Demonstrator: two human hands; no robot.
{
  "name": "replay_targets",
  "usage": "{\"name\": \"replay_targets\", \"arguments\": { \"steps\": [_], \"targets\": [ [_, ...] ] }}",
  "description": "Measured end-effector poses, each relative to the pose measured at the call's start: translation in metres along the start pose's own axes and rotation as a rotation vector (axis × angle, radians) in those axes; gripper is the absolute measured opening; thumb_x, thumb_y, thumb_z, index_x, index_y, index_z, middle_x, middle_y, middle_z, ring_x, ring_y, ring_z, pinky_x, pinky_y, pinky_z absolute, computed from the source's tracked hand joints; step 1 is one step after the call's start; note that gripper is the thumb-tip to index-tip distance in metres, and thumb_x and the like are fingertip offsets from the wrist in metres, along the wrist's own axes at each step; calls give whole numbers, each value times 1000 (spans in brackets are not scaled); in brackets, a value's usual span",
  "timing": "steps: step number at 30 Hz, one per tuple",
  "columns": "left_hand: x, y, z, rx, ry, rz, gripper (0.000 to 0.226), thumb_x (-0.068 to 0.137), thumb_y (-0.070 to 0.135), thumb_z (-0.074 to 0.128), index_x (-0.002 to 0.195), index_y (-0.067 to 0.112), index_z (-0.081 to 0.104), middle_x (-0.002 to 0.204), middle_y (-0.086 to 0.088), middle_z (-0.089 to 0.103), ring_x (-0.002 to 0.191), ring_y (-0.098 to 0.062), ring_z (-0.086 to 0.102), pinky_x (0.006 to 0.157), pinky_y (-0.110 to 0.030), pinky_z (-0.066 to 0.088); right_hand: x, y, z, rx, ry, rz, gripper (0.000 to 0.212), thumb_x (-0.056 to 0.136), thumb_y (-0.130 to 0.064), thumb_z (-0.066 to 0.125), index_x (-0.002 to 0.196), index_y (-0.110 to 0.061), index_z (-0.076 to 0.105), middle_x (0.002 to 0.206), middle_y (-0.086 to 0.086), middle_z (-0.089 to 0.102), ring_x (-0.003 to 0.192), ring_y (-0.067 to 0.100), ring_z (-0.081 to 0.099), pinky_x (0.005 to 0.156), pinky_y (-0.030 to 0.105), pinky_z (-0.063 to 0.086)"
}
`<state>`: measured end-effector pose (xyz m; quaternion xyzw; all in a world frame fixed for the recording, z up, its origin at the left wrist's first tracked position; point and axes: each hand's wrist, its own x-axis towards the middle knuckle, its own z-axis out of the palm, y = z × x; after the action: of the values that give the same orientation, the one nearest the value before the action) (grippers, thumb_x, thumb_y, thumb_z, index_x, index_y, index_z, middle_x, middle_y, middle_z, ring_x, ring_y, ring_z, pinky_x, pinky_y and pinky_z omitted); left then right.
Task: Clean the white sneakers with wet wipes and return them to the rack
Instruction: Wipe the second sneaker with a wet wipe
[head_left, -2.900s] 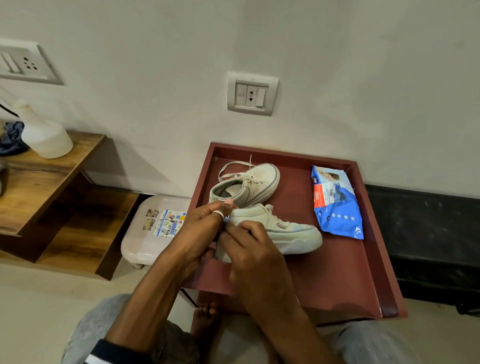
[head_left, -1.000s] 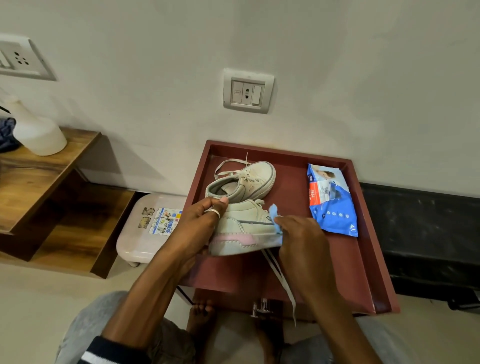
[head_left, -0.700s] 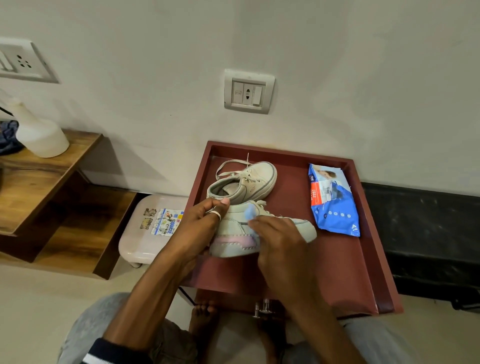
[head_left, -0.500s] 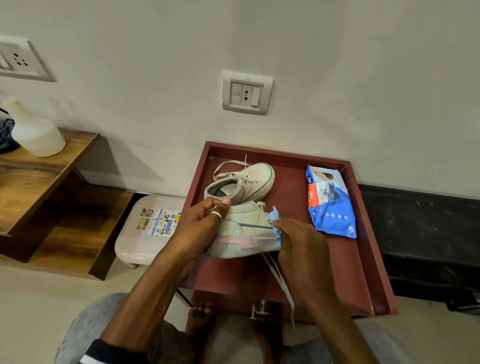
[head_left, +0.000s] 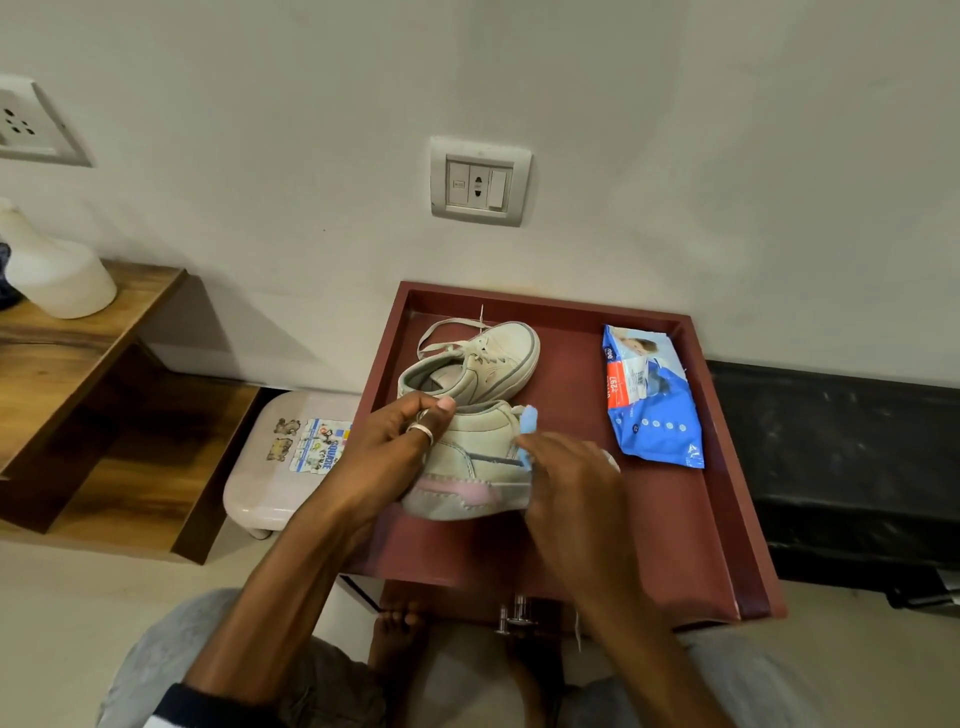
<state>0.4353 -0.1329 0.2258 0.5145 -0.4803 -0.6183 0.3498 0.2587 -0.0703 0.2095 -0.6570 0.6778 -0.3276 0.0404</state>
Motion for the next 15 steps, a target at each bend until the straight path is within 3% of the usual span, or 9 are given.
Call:
{"name": "replay_targets", "arguments": {
  "steps": [3,8,11,13,15],
  "targets": [
    [-5,3,1,5,2,-4,30,101,44,55,106,21,74,112,-9,75,106,-31,72,97,-58,54,-4,-41,11,80,-13,-127,28,88,-9,60,114,-7,68,110,6,70,99,18,63,86,23,52],
    [7,9,1,-21,108,-236,74,85,82,38,103,22,76,108,-9,77,95,-26,73,90,-43,56,-6,-61,19,42,-86,-256,35,91,-11,48,120,-8,67,119,4,65,107,19,56,89,21,47],
    [19,10,-1,-76,151,-282,85,91,82,18,90,17,73,103,-6,78,79,-19,72,77,-35,54,3,-39,13,33,2,-140,31,84,-5,62,113,-5,70,108,6,70,96,20,60,78,25,52],
    [11,8,-1,-24,123,-242,85,87,86,16,93,26,77,101,-2,79,95,-23,72,87,-45,53,10,-18,10,11,52,-1,34,73,6,73,105,-6,73,99,6,72,85,23,64,69,30,53],
    [1,7,0,-25,90,-226,85,86,88,14,94,32,78,104,-1,78,105,-27,70,94,-50,53,14,-12,8,54,82,81,31,73,11,70,99,-7,74,94,6,73,80,25,66,66,31,54]
  ]
}}
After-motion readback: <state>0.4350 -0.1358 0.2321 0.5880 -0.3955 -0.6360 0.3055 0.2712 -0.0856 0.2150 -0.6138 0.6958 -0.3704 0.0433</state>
